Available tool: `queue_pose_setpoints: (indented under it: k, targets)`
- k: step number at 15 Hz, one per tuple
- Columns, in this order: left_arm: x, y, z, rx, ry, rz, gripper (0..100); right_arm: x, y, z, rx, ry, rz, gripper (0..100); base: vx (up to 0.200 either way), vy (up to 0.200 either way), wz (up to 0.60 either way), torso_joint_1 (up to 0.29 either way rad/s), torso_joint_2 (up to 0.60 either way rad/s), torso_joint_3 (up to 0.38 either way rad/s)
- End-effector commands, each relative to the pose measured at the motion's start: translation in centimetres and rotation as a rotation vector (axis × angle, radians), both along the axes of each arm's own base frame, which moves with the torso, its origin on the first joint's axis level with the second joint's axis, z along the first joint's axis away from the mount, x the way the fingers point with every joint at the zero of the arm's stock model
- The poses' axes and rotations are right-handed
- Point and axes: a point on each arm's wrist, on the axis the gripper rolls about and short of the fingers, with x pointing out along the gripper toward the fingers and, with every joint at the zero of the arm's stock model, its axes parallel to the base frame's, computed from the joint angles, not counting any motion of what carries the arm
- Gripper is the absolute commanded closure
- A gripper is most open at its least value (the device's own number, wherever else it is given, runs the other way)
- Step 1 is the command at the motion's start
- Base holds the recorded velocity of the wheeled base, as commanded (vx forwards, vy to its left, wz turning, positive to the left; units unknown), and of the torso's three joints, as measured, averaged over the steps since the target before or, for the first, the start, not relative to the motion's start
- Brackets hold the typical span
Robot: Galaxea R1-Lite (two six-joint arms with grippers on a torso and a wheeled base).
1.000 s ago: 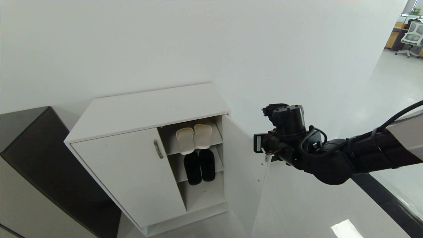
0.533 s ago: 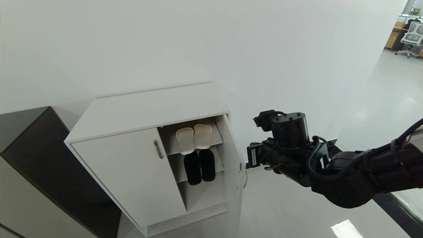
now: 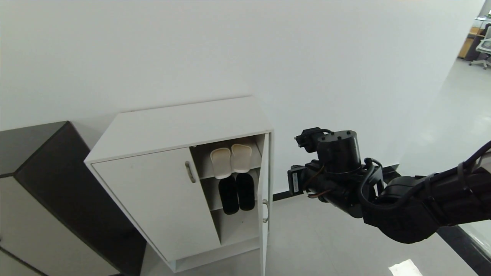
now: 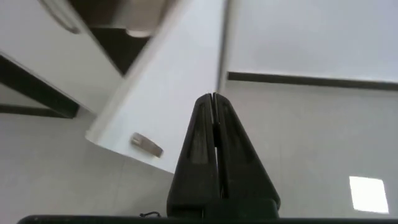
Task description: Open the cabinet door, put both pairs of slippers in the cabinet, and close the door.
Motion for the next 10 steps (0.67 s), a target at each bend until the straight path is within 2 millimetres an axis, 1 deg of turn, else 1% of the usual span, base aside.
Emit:
queue_pose_setpoints:
  k: [1, 3, 8, 10]
  targets:
    - [0.0, 0.0, 0.0, 0.0, 0.0, 0.0, 100, 0.0, 0.0, -0.1, -0.001, 0.003, 0.0, 100, 0.0, 0.0, 0.6, -0.007, 0.0, 0.012]
    - [0.0, 0.0, 0.0, 0.001, 0.0, 0.0, 100, 0.0, 0.0, 0.0, 0.001, 0.0, 0.0, 100, 0.0, 0.0, 0.6, 0.005, 0.0, 0.002]
    - [0.0, 0.0, 0.0, 0.001, 0.0, 0.0, 100, -0.1, -0.2, 0.3, 0.006, -0.024, 0.001, 100, 0.0, 0.0, 0.0, 0.0, 0.0, 0.0]
    - [0.0, 0.0, 0.0, 0.001, 0.0, 0.0, 100, -0.9, -1.4, 0.1, 0.008, -0.035, 0.083, 100, 0.0, 0.0, 0.0, 0.0, 0.0, 0.0]
